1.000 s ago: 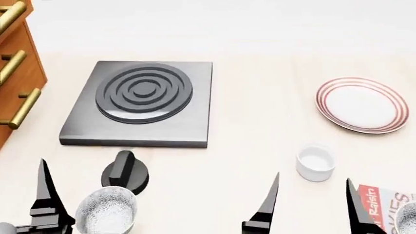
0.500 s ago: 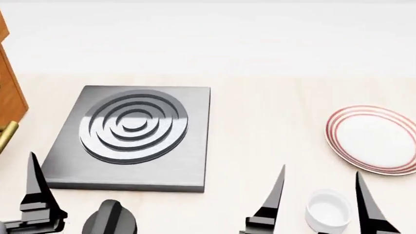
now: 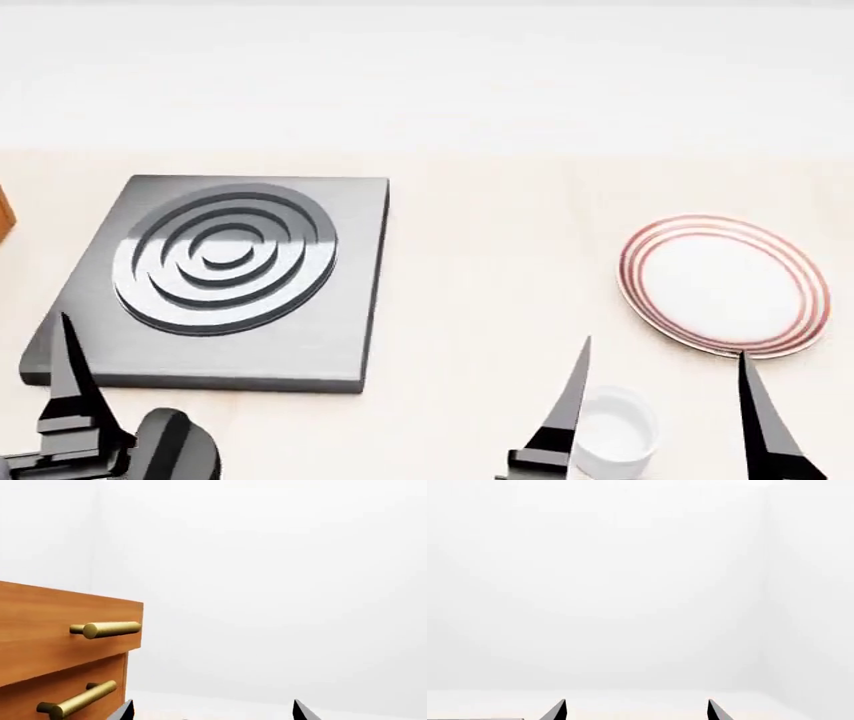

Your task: Pick the akita bowl on the cookies box and place it on the plate.

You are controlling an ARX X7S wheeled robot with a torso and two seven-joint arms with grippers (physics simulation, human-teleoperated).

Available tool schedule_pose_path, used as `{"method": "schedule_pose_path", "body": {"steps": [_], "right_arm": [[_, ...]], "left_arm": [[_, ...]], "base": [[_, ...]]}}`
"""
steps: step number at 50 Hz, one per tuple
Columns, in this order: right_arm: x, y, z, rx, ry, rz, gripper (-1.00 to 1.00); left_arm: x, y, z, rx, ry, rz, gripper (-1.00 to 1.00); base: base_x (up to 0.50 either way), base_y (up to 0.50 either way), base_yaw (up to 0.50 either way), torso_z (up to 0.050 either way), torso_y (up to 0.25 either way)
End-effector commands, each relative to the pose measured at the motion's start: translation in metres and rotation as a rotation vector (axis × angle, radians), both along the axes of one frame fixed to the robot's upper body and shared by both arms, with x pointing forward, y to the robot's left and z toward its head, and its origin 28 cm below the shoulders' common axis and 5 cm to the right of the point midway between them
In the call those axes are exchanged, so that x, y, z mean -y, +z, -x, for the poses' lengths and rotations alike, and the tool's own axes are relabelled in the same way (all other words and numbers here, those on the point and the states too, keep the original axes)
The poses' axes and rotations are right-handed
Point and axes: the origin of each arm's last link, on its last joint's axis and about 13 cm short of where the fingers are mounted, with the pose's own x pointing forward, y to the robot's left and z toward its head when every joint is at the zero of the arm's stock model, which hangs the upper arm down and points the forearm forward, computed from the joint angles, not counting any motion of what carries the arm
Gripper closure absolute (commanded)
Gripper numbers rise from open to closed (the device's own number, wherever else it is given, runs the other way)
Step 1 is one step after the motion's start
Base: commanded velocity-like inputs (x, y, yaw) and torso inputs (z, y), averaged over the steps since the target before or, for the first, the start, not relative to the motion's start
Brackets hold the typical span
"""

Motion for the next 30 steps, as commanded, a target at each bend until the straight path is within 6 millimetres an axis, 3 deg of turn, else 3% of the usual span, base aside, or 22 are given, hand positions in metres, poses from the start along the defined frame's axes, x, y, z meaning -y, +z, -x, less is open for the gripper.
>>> {"method": "schedule_pose_path", "body": {"steps": [1,30], "right_arm": [[0.0008,0.0008,0.0005,0.009,-0.007,0.006,-1.00],[0.0001,0.0005,0.0013,0.005,0.014,0.005,-1.00]], "left_arm": [[0.0003,-0.0002,0.0002,-0.002,-0.003,0.002,-1.00],[0.0001,-0.0002,0.0004,-0.001,-0.007,0.003,-1.00]], "base": [[0.00,-0.50,0.00,0.000,0.000],[0.00,-0.50,0.00,0.000,0.000]]}}
